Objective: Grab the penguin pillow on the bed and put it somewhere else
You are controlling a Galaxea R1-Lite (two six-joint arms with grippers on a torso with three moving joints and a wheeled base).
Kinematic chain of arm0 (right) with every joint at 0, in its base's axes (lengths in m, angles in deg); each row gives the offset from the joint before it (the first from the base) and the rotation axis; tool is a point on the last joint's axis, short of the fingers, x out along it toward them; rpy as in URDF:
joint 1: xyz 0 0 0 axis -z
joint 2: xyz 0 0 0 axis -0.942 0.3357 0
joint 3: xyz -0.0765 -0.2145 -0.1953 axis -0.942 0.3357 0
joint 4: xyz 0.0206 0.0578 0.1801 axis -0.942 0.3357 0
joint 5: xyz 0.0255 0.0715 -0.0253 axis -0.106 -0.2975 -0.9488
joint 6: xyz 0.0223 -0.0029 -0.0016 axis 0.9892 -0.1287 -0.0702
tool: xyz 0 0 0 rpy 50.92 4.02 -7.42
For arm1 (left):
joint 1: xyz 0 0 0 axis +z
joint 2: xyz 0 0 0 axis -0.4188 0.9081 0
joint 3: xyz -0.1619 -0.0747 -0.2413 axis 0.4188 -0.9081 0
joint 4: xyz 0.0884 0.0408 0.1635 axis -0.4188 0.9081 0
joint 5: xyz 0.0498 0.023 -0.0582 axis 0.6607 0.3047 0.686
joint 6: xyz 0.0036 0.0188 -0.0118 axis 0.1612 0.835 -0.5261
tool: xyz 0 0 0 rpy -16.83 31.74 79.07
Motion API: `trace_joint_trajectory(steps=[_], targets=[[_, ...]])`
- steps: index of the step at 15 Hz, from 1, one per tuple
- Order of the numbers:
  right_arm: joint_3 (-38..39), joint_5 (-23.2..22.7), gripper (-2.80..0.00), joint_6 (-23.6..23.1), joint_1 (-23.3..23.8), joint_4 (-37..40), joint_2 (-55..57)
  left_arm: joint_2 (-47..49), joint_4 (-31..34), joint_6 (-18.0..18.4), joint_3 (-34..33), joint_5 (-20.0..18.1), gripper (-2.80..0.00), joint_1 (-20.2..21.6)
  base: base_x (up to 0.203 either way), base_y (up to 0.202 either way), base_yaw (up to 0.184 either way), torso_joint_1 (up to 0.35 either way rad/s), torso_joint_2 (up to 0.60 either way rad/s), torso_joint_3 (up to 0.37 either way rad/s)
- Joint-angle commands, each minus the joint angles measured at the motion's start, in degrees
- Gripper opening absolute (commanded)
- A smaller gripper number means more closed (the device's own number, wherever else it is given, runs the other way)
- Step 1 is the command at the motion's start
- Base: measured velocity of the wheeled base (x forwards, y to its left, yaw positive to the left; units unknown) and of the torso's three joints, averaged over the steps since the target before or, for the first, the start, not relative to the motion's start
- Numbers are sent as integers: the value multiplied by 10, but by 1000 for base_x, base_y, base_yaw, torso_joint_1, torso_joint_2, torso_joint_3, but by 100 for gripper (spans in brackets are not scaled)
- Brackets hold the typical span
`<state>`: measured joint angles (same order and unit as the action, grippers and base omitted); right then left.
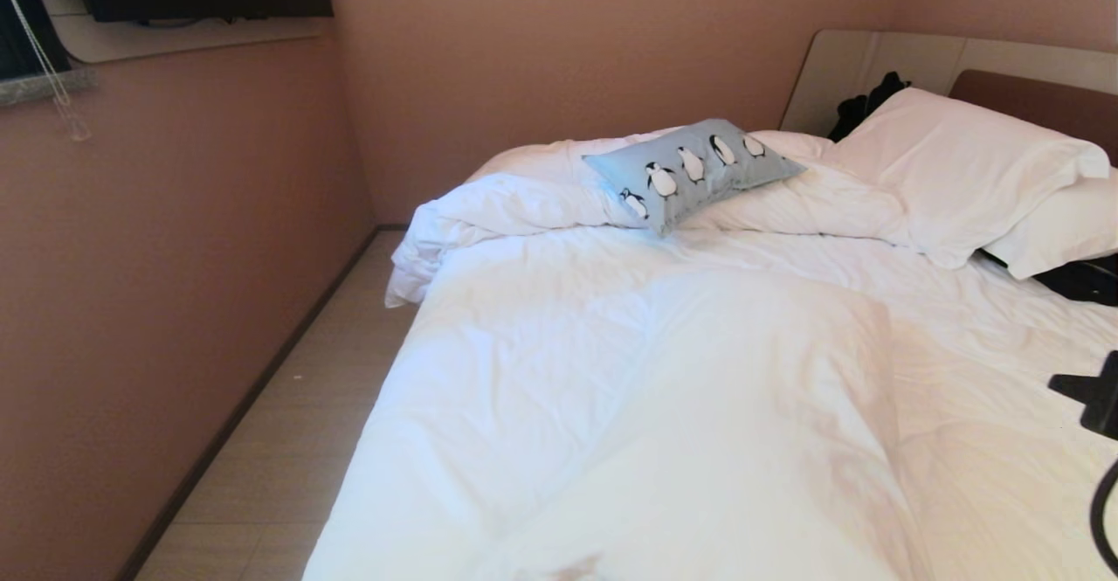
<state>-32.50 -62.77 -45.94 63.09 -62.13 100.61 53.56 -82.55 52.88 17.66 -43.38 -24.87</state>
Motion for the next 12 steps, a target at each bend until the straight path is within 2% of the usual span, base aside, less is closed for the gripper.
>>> trace_joint_trajectory(steps=[1,3,8,10,12], targets=[[-7,-1,-280,2,9,100,-87,0,0,0,-1,0,-280,0,0,0,0,0,0,0],[-22,-20,-280,2,11,181,-158,0,0,1,-1,0,-280,0,0,0,0,0,0,0],[-34,-108,-280,2,10,325,-336,0,0,0,-1,0,-280,0,0,0,0,0,0,0],[-36,-126,-280,1,7,374,-401,0,0,0,0,0,-280,0,0,0,0,0,0,0],[-52,-124,-280,1,5,438,-436,0,0,0,0,0,-280,0,0,0,0,0,0,0]])
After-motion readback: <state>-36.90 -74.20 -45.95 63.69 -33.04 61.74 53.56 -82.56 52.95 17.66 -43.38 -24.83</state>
